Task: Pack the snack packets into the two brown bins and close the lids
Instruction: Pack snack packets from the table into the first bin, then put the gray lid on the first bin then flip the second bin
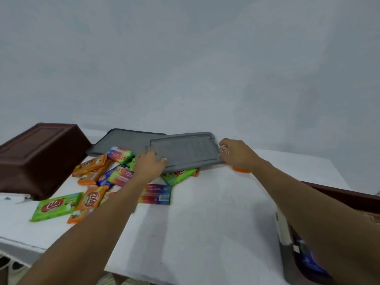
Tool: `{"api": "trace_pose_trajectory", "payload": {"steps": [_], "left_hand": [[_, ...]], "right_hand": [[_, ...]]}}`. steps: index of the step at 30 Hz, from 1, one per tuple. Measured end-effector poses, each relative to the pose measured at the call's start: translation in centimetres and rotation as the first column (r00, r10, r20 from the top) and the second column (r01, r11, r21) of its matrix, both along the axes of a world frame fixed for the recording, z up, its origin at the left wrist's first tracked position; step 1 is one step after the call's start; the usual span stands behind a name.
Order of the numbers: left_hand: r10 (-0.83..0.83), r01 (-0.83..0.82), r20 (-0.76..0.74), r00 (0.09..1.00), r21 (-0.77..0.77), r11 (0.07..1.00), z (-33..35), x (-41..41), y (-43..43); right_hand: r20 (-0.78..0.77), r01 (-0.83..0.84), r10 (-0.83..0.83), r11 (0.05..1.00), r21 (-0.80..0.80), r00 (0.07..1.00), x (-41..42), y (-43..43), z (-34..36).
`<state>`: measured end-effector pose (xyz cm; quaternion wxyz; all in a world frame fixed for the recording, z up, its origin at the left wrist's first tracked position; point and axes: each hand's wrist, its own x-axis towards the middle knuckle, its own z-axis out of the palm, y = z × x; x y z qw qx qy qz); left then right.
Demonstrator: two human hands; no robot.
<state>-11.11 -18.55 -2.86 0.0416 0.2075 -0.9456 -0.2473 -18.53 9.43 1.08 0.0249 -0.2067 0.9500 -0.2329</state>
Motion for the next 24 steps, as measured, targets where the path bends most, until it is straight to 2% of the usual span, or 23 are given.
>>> {"api": "trace_pose_trajectory", "payload": {"steps": [4,7,9,11,12,14,16,20,22,24], "left_hand": [[0.013,-0.012,-0.006,1.000,0.157,0.988,-1.9,-1.3,-1.8],[0.063,-0.036,-0.093,0.994,0.266,0.963,-3.2,-1.7,-2.4],[0.159,-0.086,-0.127,0.979,0.449,0.889,-3.1,-1.6,-2.6],[0.243,-0.096,-0.151,0.958,0.628,0.772,-2.2,-1.2,-2.5],[0.267,-0.083,-0.166,0.949,0.686,0.723,-1.4,-1.1,-2.1],[0.289,-0.029,-0.223,0.931,0.745,0.666,0.6,-0.5,-1.0],[0.260,0.054,-0.290,0.921,0.755,0.653,2.9,0.0,0.9],[0.102,0.172,-0.379,0.920,0.622,0.764,4.8,0.7,6.9],[0.031,0.208,-0.389,0.921,0.556,0.805,4.9,1.9,10.8],[-0.014,0.246,-0.401,0.916,0.536,0.808,4.9,3.4,14.8]], "right_hand": [[0.234,0.238,-0.218,0.969,-0.063,0.948,-2.3,-3.1,-2.0],[0.223,0.347,-0.327,0.936,-0.058,0.918,-2.7,-3.9,-2.8],[0.258,0.415,-0.381,0.905,-0.090,0.888,-2.4,-3.8,-2.4],[0.362,0.457,-0.380,0.875,-0.157,0.852,-1.9,-3.5,-1.4],[0.383,0.465,-0.375,0.867,-0.177,0.844,-1.5,-3.0,-0.6],[0.327,0.457,-0.387,0.873,-0.172,0.862,-0.4,-1.6,1.5],[0.220,0.462,-0.420,0.864,-0.200,0.880,1.6,0.8,3.9],[0.000,0.505,-0.523,0.822,-0.264,0.852,6.6,8.7,6.6],[-0.041,0.548,-0.580,0.788,-0.282,0.813,9.3,13.4,6.6],[-0.054,0.574,-0.606,0.776,-0.263,0.794,11.9,17.7,6.2]]}}
